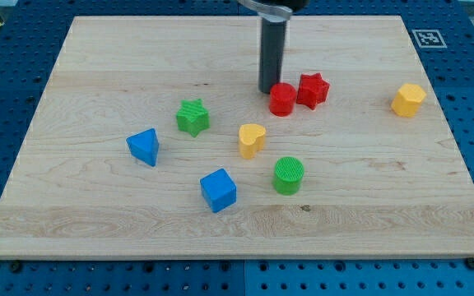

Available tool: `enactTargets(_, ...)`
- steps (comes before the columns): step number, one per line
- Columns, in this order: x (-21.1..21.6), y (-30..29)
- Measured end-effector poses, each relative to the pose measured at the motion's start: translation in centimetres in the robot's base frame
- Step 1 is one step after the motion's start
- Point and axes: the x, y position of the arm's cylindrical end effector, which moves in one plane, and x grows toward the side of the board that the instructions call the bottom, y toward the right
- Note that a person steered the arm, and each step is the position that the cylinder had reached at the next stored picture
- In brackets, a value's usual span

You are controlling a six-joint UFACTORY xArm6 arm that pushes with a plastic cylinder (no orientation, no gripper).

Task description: Move the red star closer to the yellow heart

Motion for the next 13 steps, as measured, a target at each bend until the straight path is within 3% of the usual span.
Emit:
enactTargets(3, 7.8, 5.5)
enactTargets(5, 8.1, 10.4)
enactTargets(6, 6.1, 12.0)
enactTargets(9, 0.9, 10.5)
enactTargets(13, 4.4, 1.4)
